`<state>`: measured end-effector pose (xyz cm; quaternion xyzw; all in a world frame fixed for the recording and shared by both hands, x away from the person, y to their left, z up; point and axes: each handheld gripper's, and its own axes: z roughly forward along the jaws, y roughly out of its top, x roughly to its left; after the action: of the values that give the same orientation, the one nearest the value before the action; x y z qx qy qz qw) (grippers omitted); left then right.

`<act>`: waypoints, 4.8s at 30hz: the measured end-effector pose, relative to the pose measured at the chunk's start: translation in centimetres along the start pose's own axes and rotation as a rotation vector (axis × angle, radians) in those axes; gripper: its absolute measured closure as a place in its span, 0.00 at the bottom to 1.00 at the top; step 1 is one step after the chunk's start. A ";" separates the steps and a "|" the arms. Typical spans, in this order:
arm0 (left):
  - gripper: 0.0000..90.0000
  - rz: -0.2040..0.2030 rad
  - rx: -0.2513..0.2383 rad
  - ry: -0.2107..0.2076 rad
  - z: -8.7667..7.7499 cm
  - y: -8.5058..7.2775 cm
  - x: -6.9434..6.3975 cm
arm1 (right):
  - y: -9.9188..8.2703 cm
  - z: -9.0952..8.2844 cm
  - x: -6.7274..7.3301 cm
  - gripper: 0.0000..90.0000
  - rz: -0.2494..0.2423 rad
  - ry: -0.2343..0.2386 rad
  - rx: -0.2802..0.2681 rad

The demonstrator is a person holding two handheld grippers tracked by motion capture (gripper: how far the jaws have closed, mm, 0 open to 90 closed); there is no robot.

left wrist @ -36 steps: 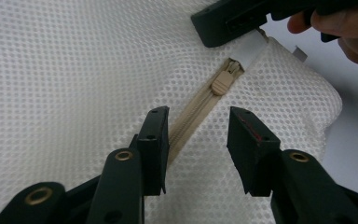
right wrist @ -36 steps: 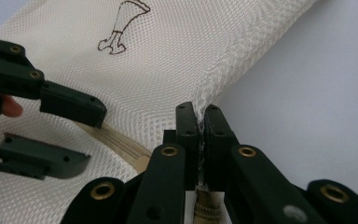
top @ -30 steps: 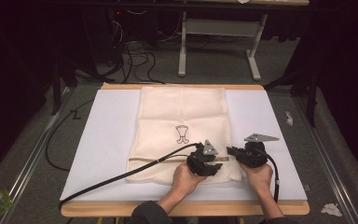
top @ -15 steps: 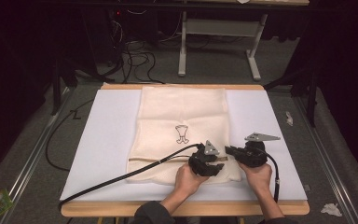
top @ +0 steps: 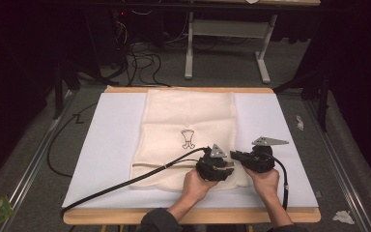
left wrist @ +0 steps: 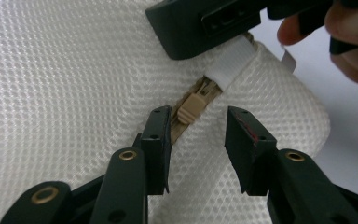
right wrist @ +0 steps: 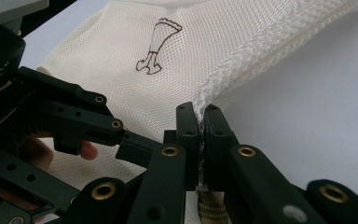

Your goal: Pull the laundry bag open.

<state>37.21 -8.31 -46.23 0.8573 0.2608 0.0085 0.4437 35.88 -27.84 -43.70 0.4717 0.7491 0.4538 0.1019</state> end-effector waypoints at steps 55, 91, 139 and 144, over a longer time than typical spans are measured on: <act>0.80 -0.054 -0.044 -0.124 -0.8 -0.5 0.9 | -0.6 0.0 -0.3 0.98 -0.007 0.013 0.001; 0.96 -0.042 -0.022 -0.095 -0.9 -0.3 0.6 | -0.7 0.0 -0.2 0.98 -0.021 0.007 -0.005; 0.97 0.014 0.016 -0.030 -2.6 0.1 0.8 | -0.8 -0.4 -0.2 0.98 -0.061 0.000 0.010; 0.97 0.013 0.014 -0.019 -2.8 0.0 0.9 | -0.8 -0.4 -0.4 0.98 -0.059 -0.003 0.007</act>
<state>37.29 -5.82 -44.68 0.8620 0.2511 0.0014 0.4403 35.34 -28.53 -44.23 0.4507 0.7639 0.4473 0.1150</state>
